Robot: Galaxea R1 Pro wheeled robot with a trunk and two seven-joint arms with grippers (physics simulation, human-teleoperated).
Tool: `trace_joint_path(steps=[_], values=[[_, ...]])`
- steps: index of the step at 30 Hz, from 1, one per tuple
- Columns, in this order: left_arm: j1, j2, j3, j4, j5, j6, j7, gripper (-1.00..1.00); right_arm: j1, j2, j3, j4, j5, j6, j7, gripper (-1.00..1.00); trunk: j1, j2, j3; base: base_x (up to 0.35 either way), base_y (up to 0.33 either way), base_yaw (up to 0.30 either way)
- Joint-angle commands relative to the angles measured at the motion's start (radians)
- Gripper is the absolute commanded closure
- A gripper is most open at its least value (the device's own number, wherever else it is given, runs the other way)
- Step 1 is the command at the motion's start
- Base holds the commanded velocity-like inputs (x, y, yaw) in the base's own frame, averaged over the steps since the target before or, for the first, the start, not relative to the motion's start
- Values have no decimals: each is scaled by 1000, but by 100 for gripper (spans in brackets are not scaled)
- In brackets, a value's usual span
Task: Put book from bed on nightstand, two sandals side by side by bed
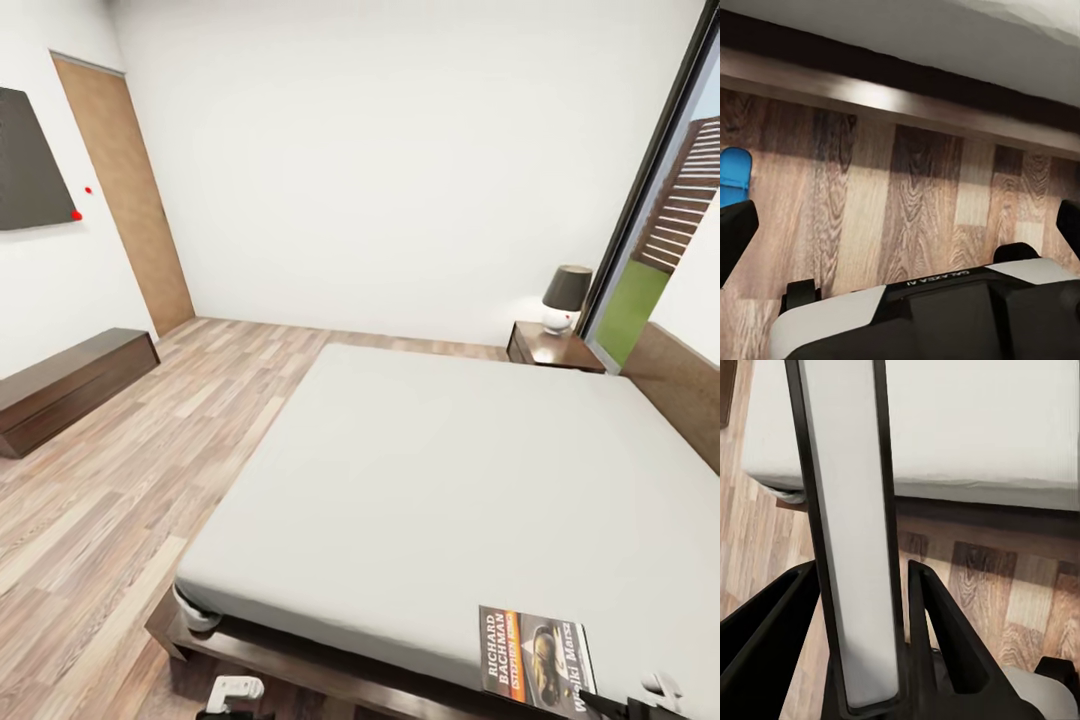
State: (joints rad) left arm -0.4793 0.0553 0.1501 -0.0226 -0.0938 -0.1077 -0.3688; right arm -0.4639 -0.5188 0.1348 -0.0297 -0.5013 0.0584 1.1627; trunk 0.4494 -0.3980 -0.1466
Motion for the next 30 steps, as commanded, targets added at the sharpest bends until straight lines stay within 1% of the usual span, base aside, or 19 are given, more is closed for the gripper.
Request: trace_joint_path(steps=[1,8,10,13,16,30], values=[[-1,1,8,1,-15,-4,-2,-100,-1,0,8,1,-10,6,3,100,1,-2,0,0,0,0],[-1,6,8,1,-94,-7,-2,-100,-1,0,8,9,-10,6,3,100,1,-2,11,0,0,0],[-1,6,8,2,-99,-20,-2,-100,-1,0,8,11,-10,6,2,100,1,-2,14,0,0,0],[-1,6,8,2,-98,-45,-2,-100,-1,0,8,11,-10,6,2,100,1,-2,19,0,0,0],[-1,6,8,3,-98,-57,-2,-100,-1,0,8,12,-10,6,2,100,1,-2,24,0,0,0],[-1,4,8,3,-98,-62,-2,-100,-1,0,8,13,-10,6,2,100,1,-2,46,0,0,0]])
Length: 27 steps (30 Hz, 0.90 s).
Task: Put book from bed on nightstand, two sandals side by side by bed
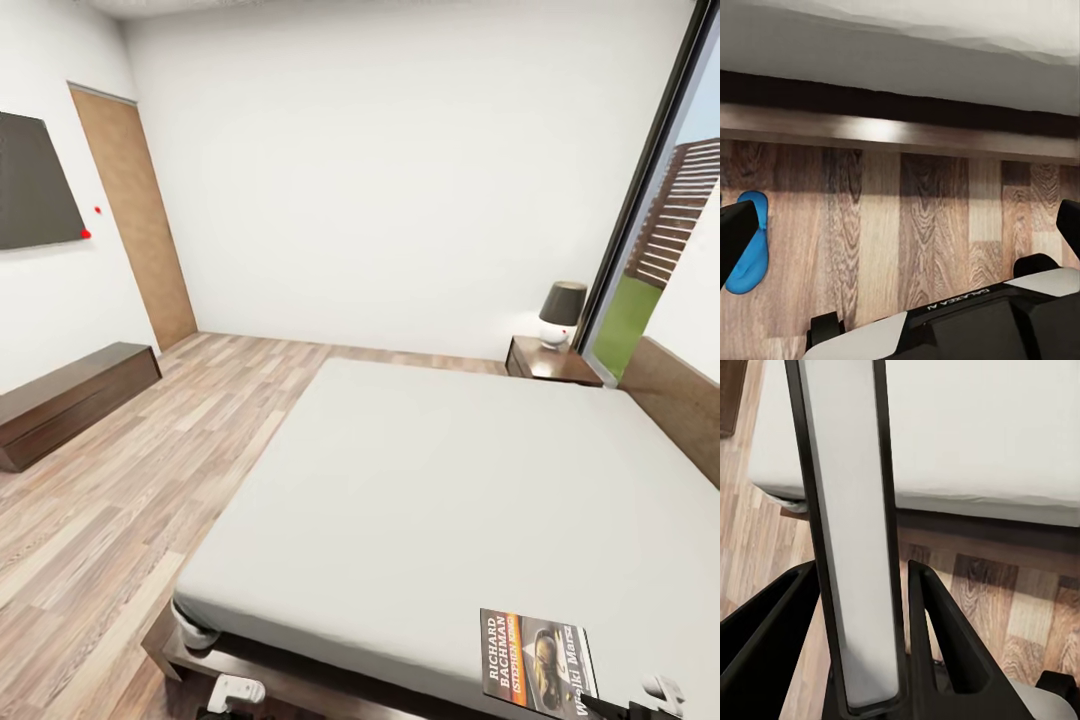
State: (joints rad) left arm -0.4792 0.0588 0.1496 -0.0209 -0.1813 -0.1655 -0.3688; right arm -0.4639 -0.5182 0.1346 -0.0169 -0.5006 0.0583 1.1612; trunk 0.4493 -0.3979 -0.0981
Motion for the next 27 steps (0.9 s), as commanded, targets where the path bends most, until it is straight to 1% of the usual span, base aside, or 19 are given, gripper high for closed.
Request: trace_joint_path(steps=[1,27], values=[[-1,0,8,1,-10,-4,-2,-100,-1,0,8,0,-10,6,3,100,1,-2,-1,0,0,0],[-1,-1,8,1,-10,-3,-2,-100,-1,-1,8,0,-10,6,3,100,1,-2,41,0,0,0]])
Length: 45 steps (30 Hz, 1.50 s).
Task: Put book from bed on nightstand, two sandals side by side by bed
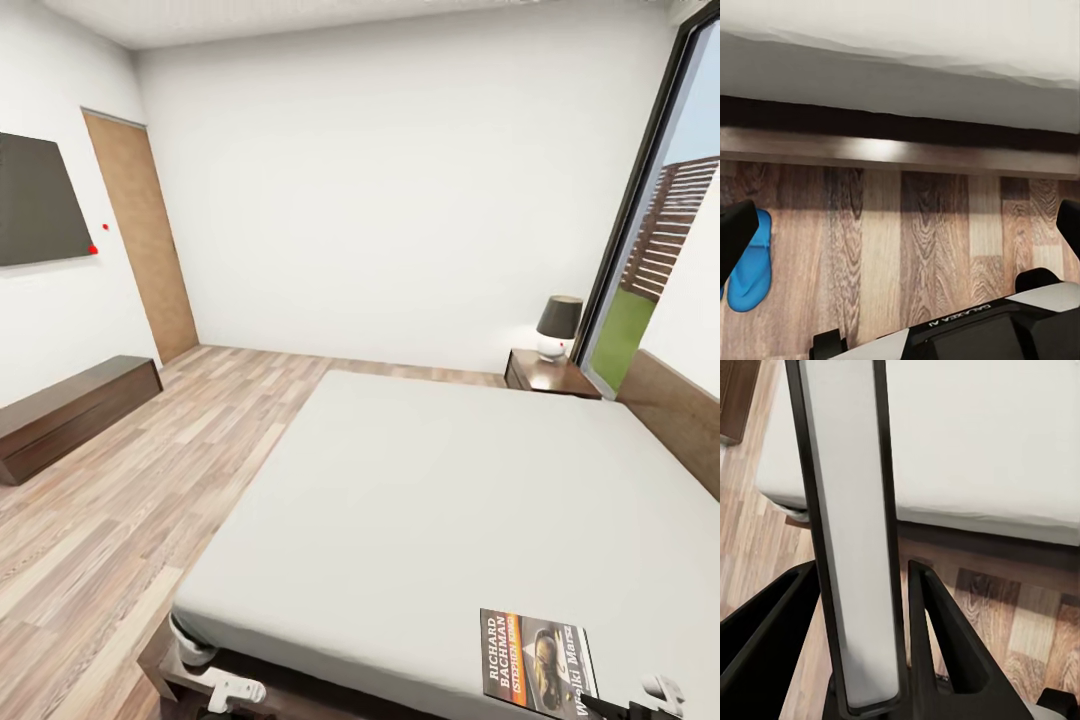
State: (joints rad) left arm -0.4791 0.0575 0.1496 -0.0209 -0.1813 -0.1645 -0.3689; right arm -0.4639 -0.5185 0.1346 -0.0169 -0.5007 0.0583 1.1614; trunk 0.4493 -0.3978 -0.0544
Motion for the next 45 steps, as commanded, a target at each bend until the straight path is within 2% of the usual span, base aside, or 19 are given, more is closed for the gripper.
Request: trace_joint_path(steps=[1,35,45], values=[[-1,0,8,1,-10,-4,-2,-100,-1,-1,8,0,-10,6,4,100,1,-2,-1,0,0,0],[-1,-2,7,2,-10,-4,-2,-100,-1,0,8,0,-10,6,4,100,1,-2,54,0,0,0],[-1,-2,7,1,-10,-4,-2,-100,-1,0,8,1,-10,6,3,100,1,-2,58,0,0,0]])
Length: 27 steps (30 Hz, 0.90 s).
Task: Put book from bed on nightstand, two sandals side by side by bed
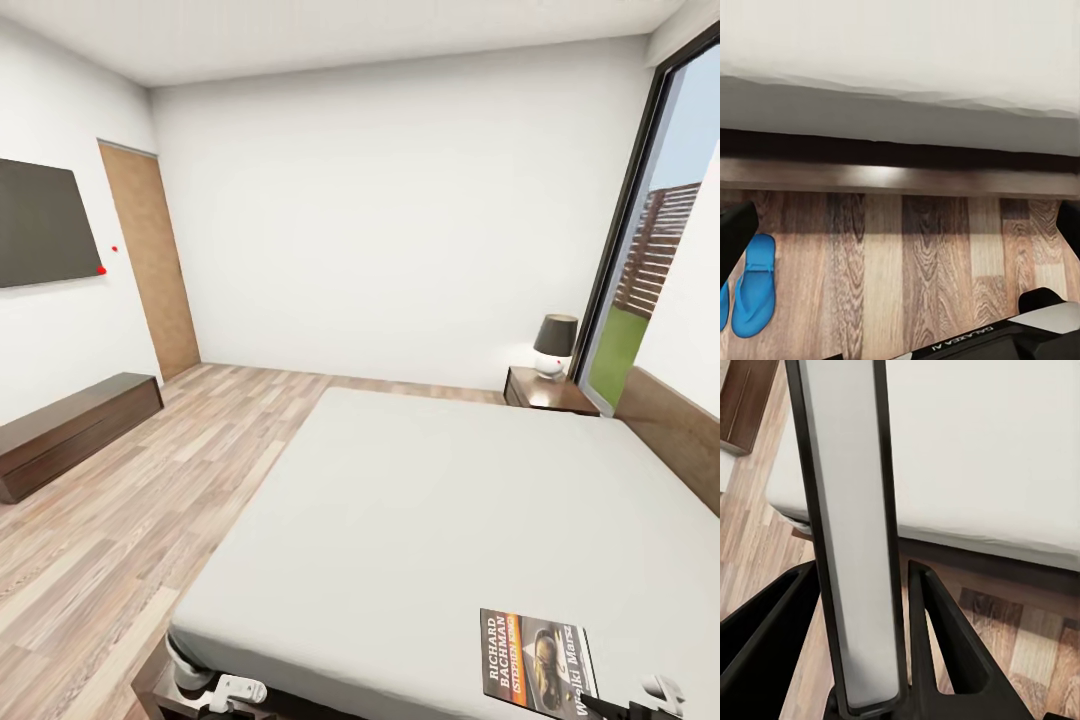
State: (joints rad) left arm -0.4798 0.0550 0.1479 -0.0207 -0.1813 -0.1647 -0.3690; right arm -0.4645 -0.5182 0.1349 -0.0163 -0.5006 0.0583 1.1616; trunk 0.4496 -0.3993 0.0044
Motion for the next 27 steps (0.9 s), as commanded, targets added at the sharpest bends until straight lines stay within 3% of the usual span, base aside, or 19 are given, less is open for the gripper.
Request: trace_joint_path(steps=[1,13,27], values=[[0,0,9,1,-10,-4,-2,-100,0,0,8,0,-10,6,3,100,0,-1,0,0,0,0],[0,0,9,1,-10,-4,-2,-100,0,0,8,-2,-10,7,4,100,0,-1,1,0,0,22],[0,0,9,1,-10,-4,-2,-100,0,0,8,-2,-10,6,2,100,0,-1,4,0,0,264]])
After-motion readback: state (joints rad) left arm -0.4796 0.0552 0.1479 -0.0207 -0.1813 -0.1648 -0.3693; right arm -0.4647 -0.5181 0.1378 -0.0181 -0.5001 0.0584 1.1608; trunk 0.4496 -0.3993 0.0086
